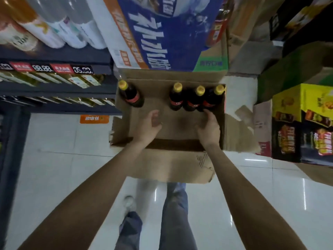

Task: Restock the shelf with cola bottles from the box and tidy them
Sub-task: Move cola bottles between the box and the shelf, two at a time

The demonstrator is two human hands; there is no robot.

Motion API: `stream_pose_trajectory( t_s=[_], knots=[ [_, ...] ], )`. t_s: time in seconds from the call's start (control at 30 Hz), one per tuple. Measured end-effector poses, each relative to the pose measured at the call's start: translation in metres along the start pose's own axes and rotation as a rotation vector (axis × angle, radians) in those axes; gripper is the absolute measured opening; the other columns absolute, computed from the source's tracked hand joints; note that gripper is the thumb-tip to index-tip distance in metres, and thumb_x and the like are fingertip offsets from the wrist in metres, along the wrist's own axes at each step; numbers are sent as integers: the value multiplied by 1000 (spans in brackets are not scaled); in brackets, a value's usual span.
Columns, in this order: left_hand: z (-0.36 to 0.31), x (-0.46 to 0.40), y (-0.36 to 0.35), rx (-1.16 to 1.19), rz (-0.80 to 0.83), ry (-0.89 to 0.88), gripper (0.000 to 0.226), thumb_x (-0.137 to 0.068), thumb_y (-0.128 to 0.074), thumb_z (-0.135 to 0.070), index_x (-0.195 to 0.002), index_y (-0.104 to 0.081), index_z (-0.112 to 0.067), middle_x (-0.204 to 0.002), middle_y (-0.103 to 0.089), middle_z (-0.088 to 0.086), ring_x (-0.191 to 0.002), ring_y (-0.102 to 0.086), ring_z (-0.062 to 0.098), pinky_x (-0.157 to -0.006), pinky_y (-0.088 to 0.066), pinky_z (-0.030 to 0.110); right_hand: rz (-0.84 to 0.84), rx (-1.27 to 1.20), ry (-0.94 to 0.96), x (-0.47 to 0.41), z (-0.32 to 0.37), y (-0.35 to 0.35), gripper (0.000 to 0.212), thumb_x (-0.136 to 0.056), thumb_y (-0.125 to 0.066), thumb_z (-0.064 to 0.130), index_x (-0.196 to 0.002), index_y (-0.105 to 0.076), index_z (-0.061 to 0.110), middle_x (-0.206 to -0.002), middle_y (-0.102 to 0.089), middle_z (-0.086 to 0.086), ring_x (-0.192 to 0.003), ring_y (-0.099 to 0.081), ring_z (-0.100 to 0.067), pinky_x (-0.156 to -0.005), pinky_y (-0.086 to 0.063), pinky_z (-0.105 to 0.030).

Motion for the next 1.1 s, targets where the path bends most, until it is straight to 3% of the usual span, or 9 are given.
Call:
stream_pose_trajectory(
  t_s=[0.13,0.3,0.47,0.6,0.7,0.83,0.93,1.1],
  knots=[
    [-16,-57,-38,43,-58,22,64,-85,-68,-22,-141,-37,-22,-136,-51,-2,-124,-49,15,-103,-42,34,-30,105,161,-54,3,-4,69,-85,-64,10,-144,-29,14,-149,-35,-4,-128,-45,-26,-95,-43,-39],
    [-24,-105,-61,46,-165,10,77,-72,-81,-24,-138,-40,-16,-136,-53,2,-128,-47,19,-105,-39,35,31,421,263,-95,8,-23,75,-86,-66,24,-145,-23,9,-151,-29,-5,-117,-53,-33,-83,-47,-42],
    [-29,-122,-67,19,-271,23,72,-65,-85,-26,-125,-47,-14,-125,-60,6,-119,-54,27,-91,-43,35,17,489,248,-109,10,-34,81,-86,-66,34,-146,-18,8,-144,-40,-9,-108,-60,-35,-79,-49,-41],
    [-15,-115,-53,-22,-319,3,65,-63,-84,-37,-117,-55,-17,-115,-66,3,-111,-59,25,-87,-47,33,-8,458,320,-101,16,-37,71,-83,-70,32,-137,-30,11,-128,-55,-9,-102,-63,-35,-73,-51,-41],
    [-4,-87,-27,80,-336,-26,65,-57,-82,-47,-112,-57,-22,-112,-66,-4,-111,-60,16,-94,-48,33,-44,335,370,-77,23,-30,64,-76,-75,31,-127,-41,11,-120,-62,-8,-96,-65,-34,-67,-51,-39],
    [-5,-5,29,128,-418,-134,65,-60,-87,-35,-115,-58,-13,-111,-64,-1,-107,-55,8,-87,-41,12,-86,271,456,-17,53,-12,69,-64,-83,37,-115,-44,13,-99,-68,-9,-81,-69,-33,-59,-50,-34],
    [13,69,73,236,-460,-116,75,-57,-81,-51,-119,-57,-19,-115,-65,-5,-109,-59,8,-95,-50,29,-84,265,535,39,88,3,70,-60,-86,38,-111,-49,8,-91,-68,-11,-75,-68,-33,-58,-50,-33],
    [55,196,145,406,-610,-32,76,-53,-81,-53,-117,-59,-18,-112,-68,-3,-106,-63,14,-94,-51,43,118,168,661,130,150,2,69,-58,-85,38,-112,-48,15,-103,-60,-5,-99,-56,-29,-79,-48,-41]
  ],
)
Point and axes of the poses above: each hand's wrist, its own x-axis away from the middle knuckle, its own y-axis out of the back of the hand, z = x × y, the point moved 5 cm from there along -x, towards the middle knuckle
